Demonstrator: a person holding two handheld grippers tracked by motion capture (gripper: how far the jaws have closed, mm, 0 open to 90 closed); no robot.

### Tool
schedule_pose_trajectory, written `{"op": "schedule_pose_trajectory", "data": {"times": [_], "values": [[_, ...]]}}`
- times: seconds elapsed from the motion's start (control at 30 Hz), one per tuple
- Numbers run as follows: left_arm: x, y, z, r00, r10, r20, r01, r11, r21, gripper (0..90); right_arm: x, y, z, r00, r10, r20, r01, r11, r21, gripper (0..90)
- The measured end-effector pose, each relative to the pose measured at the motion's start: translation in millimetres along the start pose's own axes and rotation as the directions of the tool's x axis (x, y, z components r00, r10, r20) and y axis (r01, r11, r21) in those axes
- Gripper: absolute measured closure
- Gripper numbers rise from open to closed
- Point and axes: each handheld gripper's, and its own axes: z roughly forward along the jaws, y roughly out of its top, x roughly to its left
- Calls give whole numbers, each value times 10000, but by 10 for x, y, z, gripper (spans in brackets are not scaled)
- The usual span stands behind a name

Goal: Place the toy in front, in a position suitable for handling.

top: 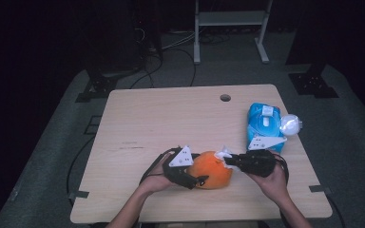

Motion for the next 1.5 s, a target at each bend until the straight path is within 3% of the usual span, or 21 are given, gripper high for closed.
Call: {"op": "schedule_pose_trajectory", "data": {"times": [0.07,0.13,0.2,0.3,0.37,0.43,0.47,0.6,0.73,0.8,0.87,0.93,1.0,1.07,1.1,1.17,1.33,1.43,1.5], "values": [[-54,41,14,9986,528,-93,-527,9985,114,261,84,55,28,9992,-291,-267,287,9995,-151,818],[-78,55,20,9970,774,-64,-773,9969,140,260,185,95,61,9969,-628,-474,620,9979,-191,817],[-76,37,15,9969,785,-29,-785,9969,101,260,237,112,81,9955,-867,-378,865,9962,-87,817],[-22,6,4,9990,438,73,-437,9990,-48,236,159,93,49,9976,-675,-175,676,9977,21,819],[38,-8,2,9997,-250,64,251,9996,-122,179,72,47,16,9991,-417,-26,417,9990,137,819],[82,-27,5,9964,-832,181,837,9961,-282,159,-5,-3,-10,9998,-103,146,100,9997,226,819],[85,-30,8,9956,-905,222,911,9954,-289,174,-37,-18,-23,9999,51,120,-53,9998,189,819],[36,12,11,9987,-506,-80,504,9985,-219,269,38,37,-11,9996,-279,74,278,9996,39,819],[-106,134,62,9987,386,-337,-387,9992,-36,277,248,128,87,9952,-902,-368,899,9959,-80,820],[-132,147,65,9974,605,-400,-605,9982,31,276,305,156,110,9930,-1145,-295,1145,9934,-28,819],[-110,123,53,9985,453,-304,-457,9989,-134,264,292,158,100,9940,-1071,-225,1070,9942,-61,821],[-56,101,57,9994,-210,-265,202,9993,-301,185,243,137,78,9955,-943,-113,943,9955,8,821],[9,83,72,9924,-1208,-237,1201,9923,-316,77,192,110,64,9963,-849,94,848,9964,88,822],[53,52,81,9826,-1856,-11,1855,9821,-326,93,131,92,34,9975,-661,239,660,9978,26,821],[59,46,81,9812,-1927,36,1927,9804,-416,142,107,90,17,9979,-586,289,586,9983,-14,822],[39,65,72,9871,-1601,39,1601,9866,-327,230,130,102,16,9974,-654,305,654,9979,9,821],[-131,166,80,9992,-289,-275,289,9996,3,248,300,150,81,9947,-1026,80,1025,9947,43,821],[-253,234,89,9969,683,-396,-671,9973,313,250,433,176,169,9911,-1292,-323,1292,9916,-14,822],[-248,228,74,9969,699,-349,-689,9973,271,266,464,194,176,9885,-1502,-165,1504,9886,64,823]]}}
